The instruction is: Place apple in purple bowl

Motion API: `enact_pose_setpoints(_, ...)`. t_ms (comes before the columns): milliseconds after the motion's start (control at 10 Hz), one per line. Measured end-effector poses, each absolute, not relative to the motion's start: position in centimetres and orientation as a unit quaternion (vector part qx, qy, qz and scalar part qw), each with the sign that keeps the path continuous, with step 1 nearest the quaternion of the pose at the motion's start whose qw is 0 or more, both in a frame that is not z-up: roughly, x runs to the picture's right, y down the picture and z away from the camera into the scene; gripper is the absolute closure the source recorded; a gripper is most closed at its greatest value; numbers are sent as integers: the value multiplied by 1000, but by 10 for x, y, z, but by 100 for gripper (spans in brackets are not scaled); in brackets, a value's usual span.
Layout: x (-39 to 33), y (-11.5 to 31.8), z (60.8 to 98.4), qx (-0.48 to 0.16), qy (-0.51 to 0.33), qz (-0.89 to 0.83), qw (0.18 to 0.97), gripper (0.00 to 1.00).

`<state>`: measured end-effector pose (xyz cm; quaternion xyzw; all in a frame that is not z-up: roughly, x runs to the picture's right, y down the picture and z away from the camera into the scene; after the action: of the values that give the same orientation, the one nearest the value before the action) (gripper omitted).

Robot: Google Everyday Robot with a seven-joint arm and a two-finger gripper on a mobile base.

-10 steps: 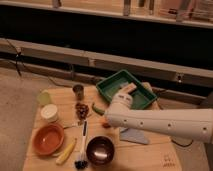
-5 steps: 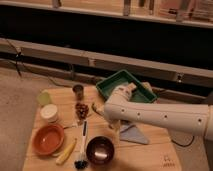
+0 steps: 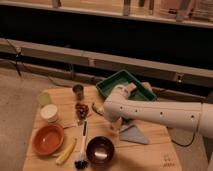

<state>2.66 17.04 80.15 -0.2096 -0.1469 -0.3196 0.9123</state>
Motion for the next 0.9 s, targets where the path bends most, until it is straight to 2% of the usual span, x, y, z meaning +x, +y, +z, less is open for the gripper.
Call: enact_pose_setpoints(900, 59, 153, 848, -234, -111, -308, 916, 20)
